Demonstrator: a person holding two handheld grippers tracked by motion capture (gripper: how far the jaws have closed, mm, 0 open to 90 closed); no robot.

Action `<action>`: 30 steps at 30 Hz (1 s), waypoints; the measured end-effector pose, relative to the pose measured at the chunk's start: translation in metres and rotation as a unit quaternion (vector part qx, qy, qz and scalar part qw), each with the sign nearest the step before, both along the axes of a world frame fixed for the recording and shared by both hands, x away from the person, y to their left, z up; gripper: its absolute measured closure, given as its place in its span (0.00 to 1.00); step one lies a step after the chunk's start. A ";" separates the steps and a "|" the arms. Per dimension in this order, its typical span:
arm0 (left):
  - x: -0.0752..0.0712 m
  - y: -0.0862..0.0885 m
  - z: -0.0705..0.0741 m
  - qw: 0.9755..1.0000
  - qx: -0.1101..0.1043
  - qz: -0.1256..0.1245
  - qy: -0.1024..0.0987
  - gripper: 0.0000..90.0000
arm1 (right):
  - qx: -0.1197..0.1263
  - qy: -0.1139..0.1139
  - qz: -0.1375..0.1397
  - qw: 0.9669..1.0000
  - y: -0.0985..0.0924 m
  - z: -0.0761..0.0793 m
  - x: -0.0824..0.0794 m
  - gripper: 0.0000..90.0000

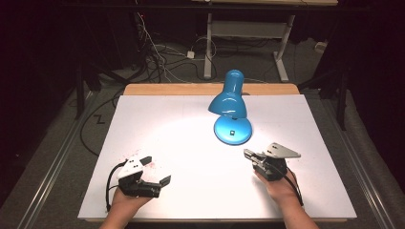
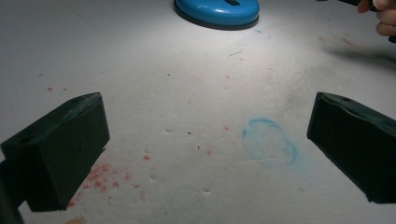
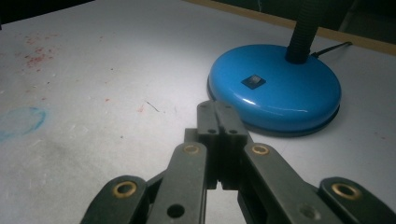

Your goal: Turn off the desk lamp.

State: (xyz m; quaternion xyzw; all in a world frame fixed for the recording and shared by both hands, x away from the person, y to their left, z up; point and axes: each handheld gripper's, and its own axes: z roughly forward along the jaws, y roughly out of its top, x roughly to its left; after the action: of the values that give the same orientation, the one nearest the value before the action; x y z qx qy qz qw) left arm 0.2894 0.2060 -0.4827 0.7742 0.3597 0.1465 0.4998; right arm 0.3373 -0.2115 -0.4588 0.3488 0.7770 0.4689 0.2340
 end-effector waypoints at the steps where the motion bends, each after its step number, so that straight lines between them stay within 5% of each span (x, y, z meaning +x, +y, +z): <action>1: 0.000 0.000 0.000 1.000 0.000 -0.001 0.001 0.00 | 0.002 0.002 0.000 1.000 0.000 0.000 0.002 1.00; 5: 0.000 0.001 0.002 1.000 -0.008 -0.008 0.005 0.00 | 0.001 0.003 0.000 1.000 0.003 -0.002 0.009 1.00; 15: -0.002 0.000 0.001 1.000 0.011 0.003 -0.010 0.00 | 0.007 0.002 0.003 1.000 0.013 -0.006 0.028 1.00; 30: -0.001 0.000 0.000 1.000 0.007 -0.004 0.001 0.00 | 0.007 -0.001 -0.006 1.000 0.024 -0.002 0.054 1.00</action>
State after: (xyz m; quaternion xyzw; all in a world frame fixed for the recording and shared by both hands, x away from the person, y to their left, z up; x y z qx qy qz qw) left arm 0.2887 0.2065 -0.4826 0.7794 0.3557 0.1464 0.4945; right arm 0.3911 -0.1875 -0.4610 0.3541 0.7716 0.4731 0.2354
